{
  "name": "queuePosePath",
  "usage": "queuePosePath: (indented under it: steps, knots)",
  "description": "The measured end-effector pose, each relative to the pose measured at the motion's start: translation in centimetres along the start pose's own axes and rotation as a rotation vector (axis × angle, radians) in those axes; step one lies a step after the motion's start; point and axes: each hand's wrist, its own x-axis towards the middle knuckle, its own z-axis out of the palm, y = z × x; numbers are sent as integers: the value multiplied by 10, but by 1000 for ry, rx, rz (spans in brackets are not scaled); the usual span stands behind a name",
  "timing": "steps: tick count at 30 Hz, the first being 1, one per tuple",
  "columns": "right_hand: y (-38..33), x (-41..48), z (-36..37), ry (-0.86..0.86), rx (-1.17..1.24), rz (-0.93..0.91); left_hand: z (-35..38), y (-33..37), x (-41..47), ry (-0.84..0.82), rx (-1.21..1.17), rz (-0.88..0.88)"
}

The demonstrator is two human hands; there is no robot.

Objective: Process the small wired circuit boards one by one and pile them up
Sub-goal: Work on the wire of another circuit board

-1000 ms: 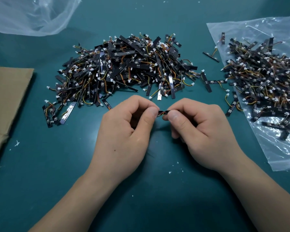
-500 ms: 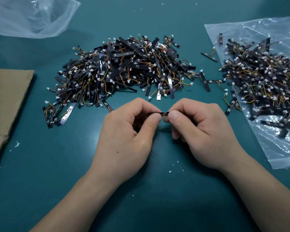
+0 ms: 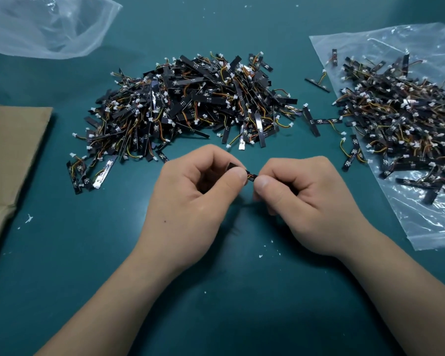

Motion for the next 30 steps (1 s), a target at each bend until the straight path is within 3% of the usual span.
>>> queuePosePath:
  steps: [30]
  knots:
    - [8,-2,-5,-81,27,-58,3,4,-2,-3,40,26]
